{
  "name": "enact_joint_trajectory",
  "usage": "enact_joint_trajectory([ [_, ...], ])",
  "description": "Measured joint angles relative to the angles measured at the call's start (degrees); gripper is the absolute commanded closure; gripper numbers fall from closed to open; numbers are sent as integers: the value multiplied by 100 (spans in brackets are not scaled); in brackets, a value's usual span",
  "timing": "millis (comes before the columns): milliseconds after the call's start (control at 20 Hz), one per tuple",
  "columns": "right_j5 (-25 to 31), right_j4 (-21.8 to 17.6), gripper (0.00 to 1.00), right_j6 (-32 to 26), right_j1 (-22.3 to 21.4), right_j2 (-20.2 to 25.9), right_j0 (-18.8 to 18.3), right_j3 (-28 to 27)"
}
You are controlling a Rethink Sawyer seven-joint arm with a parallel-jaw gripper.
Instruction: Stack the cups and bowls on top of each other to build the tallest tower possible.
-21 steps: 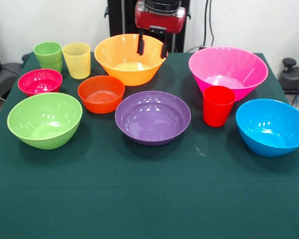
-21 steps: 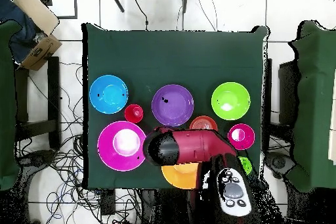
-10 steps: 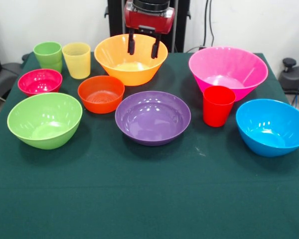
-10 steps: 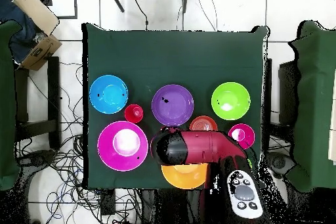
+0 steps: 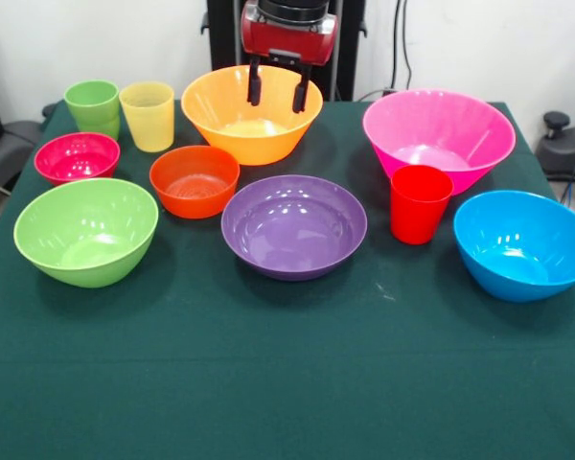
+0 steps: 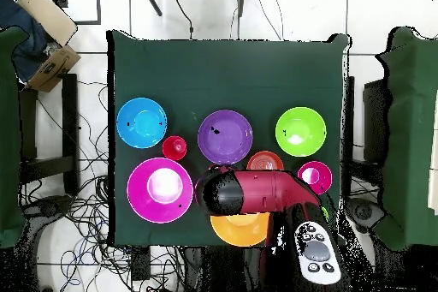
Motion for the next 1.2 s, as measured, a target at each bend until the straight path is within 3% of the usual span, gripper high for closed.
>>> enact_joint_trajectory([
  [450,-225,-1,0,0,137,-18,8,2],
  [1200,-1324,2,0,0,717,-191,54,42],
])
